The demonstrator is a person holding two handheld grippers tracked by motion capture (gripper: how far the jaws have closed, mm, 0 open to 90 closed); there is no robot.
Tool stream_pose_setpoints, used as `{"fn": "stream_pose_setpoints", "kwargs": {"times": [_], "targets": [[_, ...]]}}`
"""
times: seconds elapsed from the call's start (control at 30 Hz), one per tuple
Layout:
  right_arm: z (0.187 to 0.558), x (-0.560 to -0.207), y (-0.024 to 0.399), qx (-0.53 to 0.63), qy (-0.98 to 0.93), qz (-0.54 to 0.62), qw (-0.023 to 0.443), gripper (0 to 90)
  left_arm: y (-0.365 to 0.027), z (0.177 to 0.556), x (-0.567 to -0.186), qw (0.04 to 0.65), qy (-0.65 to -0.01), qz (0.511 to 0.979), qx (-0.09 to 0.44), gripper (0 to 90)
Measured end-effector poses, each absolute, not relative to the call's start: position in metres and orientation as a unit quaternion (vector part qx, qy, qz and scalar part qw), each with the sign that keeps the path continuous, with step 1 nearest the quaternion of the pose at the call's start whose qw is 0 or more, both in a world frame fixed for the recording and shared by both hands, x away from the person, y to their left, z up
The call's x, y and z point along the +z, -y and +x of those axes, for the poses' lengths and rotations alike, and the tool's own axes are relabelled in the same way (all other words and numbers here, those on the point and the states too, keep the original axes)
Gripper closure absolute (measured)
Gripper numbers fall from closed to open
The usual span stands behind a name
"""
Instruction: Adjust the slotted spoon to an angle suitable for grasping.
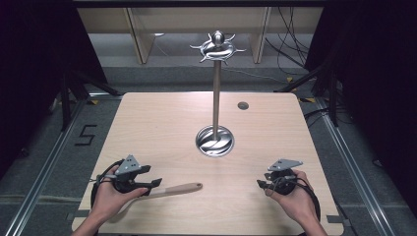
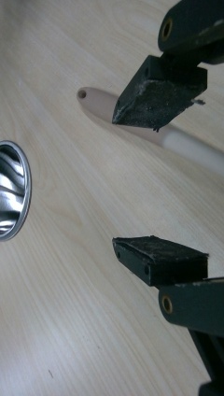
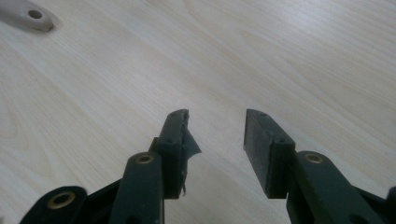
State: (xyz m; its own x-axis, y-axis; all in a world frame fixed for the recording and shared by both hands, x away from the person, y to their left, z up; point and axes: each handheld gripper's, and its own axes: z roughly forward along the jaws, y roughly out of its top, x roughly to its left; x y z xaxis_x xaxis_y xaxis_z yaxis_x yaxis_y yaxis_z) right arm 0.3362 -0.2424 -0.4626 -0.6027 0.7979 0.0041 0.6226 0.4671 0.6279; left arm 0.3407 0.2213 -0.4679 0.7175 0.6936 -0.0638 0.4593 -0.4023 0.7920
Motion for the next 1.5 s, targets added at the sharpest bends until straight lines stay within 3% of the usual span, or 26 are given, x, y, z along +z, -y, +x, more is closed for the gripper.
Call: {"fn": "stream_pose_setpoints", "kwargs": {"times": [0.43,0.47,0.53,0.57,0.6,0.63,0.8,1.13,1.17,1.2,1.33,1.5], "targets": [[0.34,-0.466,0.242,0.301,-0.831,0.451,0.125,59.5,-0.216,0.337,-0.46,0.385,-0.308,0.859,0.135,43.3],[0.342,-0.467,0.241,0.311,-0.832,0.438,0.138,59.7,-0.216,0.335,-0.459,0.384,-0.31,0.859,0.134,45.6],[0.343,-0.469,0.24,0.32,-0.831,0.431,0.15,59.8,-0.216,0.334,-0.457,0.383,-0.317,0.856,0.14,56.7],[0.342,-0.464,0.24,0.298,-0.84,0.434,0.136,59.8,-0.215,0.332,-0.453,0.387,-0.327,0.85,0.144,56.7],[0.342,-0.466,0.238,0.303,-0.841,0.422,0.154,59.7,-0.218,0.333,-0.445,0.365,-0.315,0.862,0.158,69.0],[0.342,-0.468,0.236,0.316,-0.833,0.424,0.161,59.7,-0.218,0.333,-0.443,0.353,-0.319,0.865,0.162,73.8],[0.341,-0.464,0.238,0.298,-0.838,0.437,0.136,59.6,-0.217,0.341,-0.449,0.312,-0.346,0.871,0.154,88.8],[0.342,-0.467,0.238,0.295,-0.838,0.443,0.119,58.0,-0.188,0.35,-0.449,0.241,-0.25,0.934,0.091,87.8],[0.342,-0.467,0.238,0.295,-0.838,0.443,0.119,58.0,-0.188,0.35,-0.449,0.241,-0.25,0.934,0.091,86.2],[0.342,-0.468,0.238,0.295,-0.838,0.443,0.119,57.4,-0.181,0.353,-0.449,0.202,-0.206,0.954,0.076,81.8],[0.342,-0.467,0.239,0.296,-0.834,0.451,0.117,56.8,-0.167,0.356,-0.452,0.181,-0.159,0.968,0.064,67.3],[0.342,-0.467,0.238,0.299,-0.832,0.451,0.119,56.4,-0.151,0.364,-0.456,0.166,-0.132,0.976,0.056,64.0]]}}
